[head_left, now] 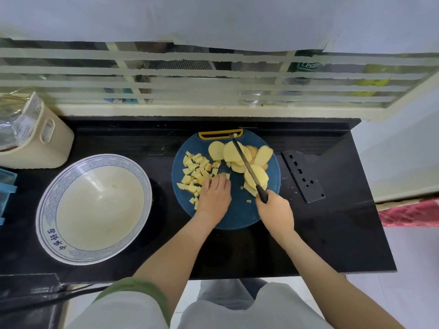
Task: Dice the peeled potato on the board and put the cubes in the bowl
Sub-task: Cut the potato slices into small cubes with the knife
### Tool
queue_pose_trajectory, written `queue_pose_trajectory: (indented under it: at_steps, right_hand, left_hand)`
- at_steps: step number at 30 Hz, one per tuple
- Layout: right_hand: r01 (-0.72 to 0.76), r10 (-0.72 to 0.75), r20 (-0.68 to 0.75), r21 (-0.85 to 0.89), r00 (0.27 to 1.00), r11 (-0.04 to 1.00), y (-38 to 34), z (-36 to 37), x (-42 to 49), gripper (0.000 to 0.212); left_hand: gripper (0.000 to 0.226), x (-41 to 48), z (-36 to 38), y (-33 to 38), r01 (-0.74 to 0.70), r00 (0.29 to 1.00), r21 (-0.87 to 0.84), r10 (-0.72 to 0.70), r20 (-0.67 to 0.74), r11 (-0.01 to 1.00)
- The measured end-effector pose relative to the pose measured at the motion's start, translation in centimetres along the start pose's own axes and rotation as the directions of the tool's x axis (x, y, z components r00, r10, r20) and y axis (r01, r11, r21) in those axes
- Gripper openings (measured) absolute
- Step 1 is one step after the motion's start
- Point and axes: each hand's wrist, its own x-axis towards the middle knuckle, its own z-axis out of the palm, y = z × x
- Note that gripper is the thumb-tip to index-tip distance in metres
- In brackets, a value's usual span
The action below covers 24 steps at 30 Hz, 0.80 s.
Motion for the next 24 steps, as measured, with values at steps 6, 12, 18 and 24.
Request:
queue_pose_trajectory:
  at_steps: [6, 12, 18, 24]
  right_hand:
    - [-0.022, 0.024, -0.026, 0.072, 0.999, 0.997, -0.1, -0.4, 0.3, 0.029]
    - [-0.013, 0.018, -0.053, 0.090, 0.998, 0.996, 0.1, -0.9, 0.7, 0.032]
    - [-0.009, 0.014, -0.054, 0.093, 0.998, 0.996, 0.3, -0.9, 1.0, 0.034]
    - [-0.019, 0.024, -0.052, 0.090, 0.998, 0.996, 0.5, -1.3, 1.2, 0.033]
  left_hand:
    - [0.046, 0.7, -0.2, 0.1, -0.156, 0.988, -0.115, 0.156, -0.010, 0.981]
    - [0.036, 1.7, -1.2, 1.4, -0.159, 0.984, -0.132, 0.169, 0.064, 0.978]
    - [0.030, 2.3, -1.8, 3.5, -0.075, 0.967, -0.225, 0.126, 0.221, 0.971]
    - [0.036, 2.4, -2.4, 1.5, 0.064, 0.952, -0.059, -0.043, 0.302, 0.996]
